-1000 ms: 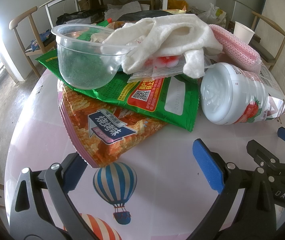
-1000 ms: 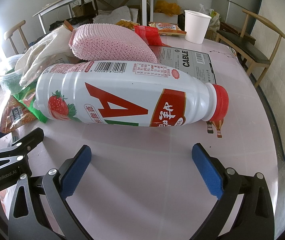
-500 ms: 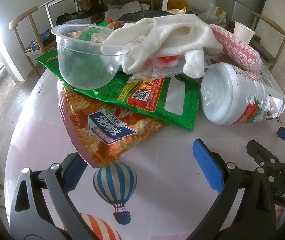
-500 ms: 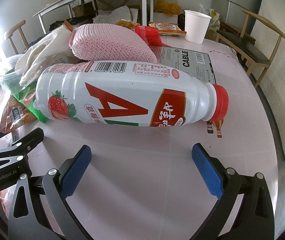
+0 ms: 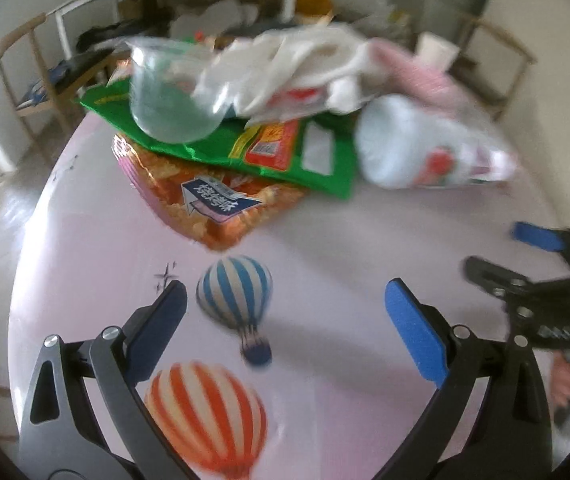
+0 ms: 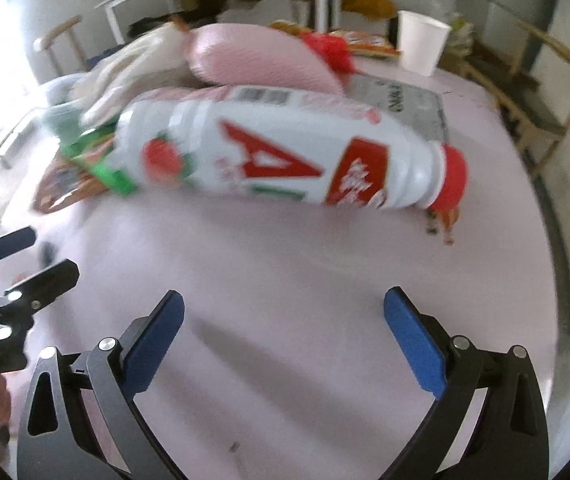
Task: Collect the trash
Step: 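Grasp the white tissue with the left gripper while the right gripper grasps the pink sponge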
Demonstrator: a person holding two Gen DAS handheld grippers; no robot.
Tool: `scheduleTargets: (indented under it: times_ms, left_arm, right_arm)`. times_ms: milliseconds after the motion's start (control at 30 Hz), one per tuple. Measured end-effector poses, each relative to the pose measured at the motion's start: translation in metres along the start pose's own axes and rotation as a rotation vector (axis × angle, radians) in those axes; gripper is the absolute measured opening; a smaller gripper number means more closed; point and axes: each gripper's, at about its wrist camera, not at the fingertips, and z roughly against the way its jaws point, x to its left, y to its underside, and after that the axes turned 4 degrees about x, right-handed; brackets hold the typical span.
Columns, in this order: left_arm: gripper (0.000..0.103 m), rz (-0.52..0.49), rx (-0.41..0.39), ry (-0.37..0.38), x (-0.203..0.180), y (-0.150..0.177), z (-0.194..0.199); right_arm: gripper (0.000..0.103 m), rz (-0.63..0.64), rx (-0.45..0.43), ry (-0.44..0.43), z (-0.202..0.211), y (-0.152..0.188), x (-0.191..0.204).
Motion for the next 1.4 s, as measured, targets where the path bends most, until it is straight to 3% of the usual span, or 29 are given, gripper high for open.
scheduleTargets:
  times_ms: [167, 300, 367, 467, 533, 633, 700, 867, 1033, 1233, 1333, 1400]
  left_arm:
    - [0.094, -0.094, -0.171, 0.019, 0.001, -0.003, 0.062]
    - [0.094, -0.181, -0.311, 0.02, -0.004, -0.048, 0.08]
    - [0.094, -0.256, -0.294, 0.034, -0.018, -0.079, 0.07]
    - [0.085, -0.326, -0.222, 0.039, -0.036, -0.122, 0.039]
    - [0.071, -0.353, -0.144, 0.053, -0.045, -0.147, 0.015]
    - [0.071, -0.358, -0.031, 0.046, -0.047, -0.161, -0.014]
    - [0.069, -0.393, 0.001, -0.015, -0.051, -0.164, -0.031]
    - [0.043, -0.431, 0.042, -0.027, -0.053, -0.16, -0.033]
    - [0.013, -0.402, 0.031, 0.029, -0.045, -0.155, -0.017]
    - [0.012, -0.316, -0.052, 0.177, -0.028, -0.152, 0.028]
    - [0.012, -0.258, -0.111, 0.263, -0.018, -0.152, 0.054]
    - [0.012, -0.239, -0.16, 0.333, -0.012, -0.151, 0.072]
  right_arm:
    - [0.097, -0.069, -0.037, -0.183, 0.022, 0.002, -0.008]
    - [0.097, -0.118, -0.125, -0.223, 0.045, -0.007, -0.016]
    - [0.097, -0.139, -0.173, -0.246, 0.057, -0.012, -0.023]
    - [0.097, -0.155, -0.209, -0.238, 0.064, -0.024, -0.035]
    - [0.097, -0.168, -0.217, -0.232, 0.067, -0.03, -0.043]
    - [0.097, -0.178, -0.218, -0.252, 0.072, -0.035, -0.051]
    - [0.097, -0.166, -0.217, -0.259, 0.073, -0.038, -0.053]
    - [0.097, -0.035, -0.185, -0.298, 0.072, -0.056, -0.041]
    - [0.097, 0.08, -0.187, -0.282, 0.069, -0.085, -0.023]
    - [0.097, 0.174, -0.183, -0.244, 0.057, -0.123, -0.006]
    - [0.097, 0.246, -0.17, -0.191, 0.046, -0.139, 0.009]
    - [0.097, 0.305, -0.147, -0.097, 0.031, -0.148, 0.02]
